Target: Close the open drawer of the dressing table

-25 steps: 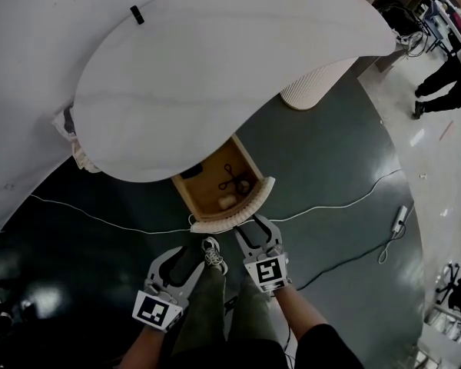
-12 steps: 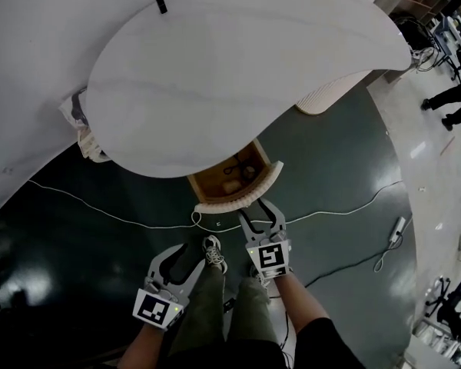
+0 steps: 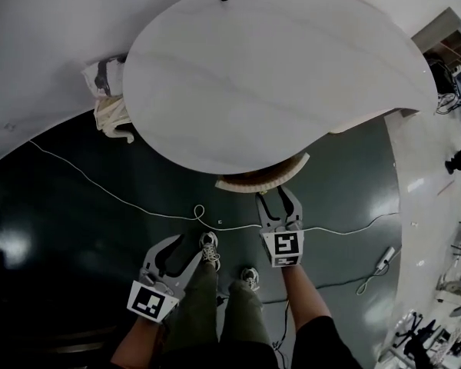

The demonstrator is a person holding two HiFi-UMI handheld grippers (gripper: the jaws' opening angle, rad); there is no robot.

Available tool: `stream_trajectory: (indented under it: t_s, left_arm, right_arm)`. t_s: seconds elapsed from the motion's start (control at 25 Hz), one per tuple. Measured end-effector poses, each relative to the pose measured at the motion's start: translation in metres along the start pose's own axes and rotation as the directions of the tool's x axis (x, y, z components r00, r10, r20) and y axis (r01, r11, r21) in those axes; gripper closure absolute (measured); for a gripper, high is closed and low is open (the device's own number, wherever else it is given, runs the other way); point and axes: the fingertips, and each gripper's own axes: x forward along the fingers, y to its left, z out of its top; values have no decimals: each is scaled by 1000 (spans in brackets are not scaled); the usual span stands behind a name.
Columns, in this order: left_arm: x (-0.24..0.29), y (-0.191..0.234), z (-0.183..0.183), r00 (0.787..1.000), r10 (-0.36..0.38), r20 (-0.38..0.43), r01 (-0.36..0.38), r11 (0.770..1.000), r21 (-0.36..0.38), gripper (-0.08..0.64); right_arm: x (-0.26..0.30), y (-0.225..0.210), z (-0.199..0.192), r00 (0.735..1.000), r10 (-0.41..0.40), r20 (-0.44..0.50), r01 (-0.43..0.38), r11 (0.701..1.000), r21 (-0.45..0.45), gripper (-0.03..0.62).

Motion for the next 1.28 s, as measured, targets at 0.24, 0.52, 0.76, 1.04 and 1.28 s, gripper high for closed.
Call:
stream_trajectory:
  t_s: [0.24, 0.52, 0.76, 1.04, 1.28]
  left_arm:
    - [-10, 20, -3, 999, 46, 28, -45, 998, -36, 377]
    - [-20, 30, -16, 997, 71, 41, -67, 994, -86, 377]
    - [-18, 30, -27, 996, 72, 57, -65, 990, -127, 377]
    - [-17, 30, -20, 988, 67, 142, -50, 992, -117, 377]
    - [-16, 35, -20, 981, 58, 186, -42, 995, -91, 377]
  right_arm:
    - [21, -2, 13, 1000, -18, 14, 18, 1000, -11, 373]
    - [45, -3, 25, 999, -24, 23, 25, 998, -57, 355]
    - [61, -7, 31, 999, -43, 34, 46, 995, -88, 344]
    - [75, -5, 35, 996, -67, 54, 74, 988, -138, 321]
    - [89, -2, 40, 994, -80, 80, 92, 983, -161, 310]
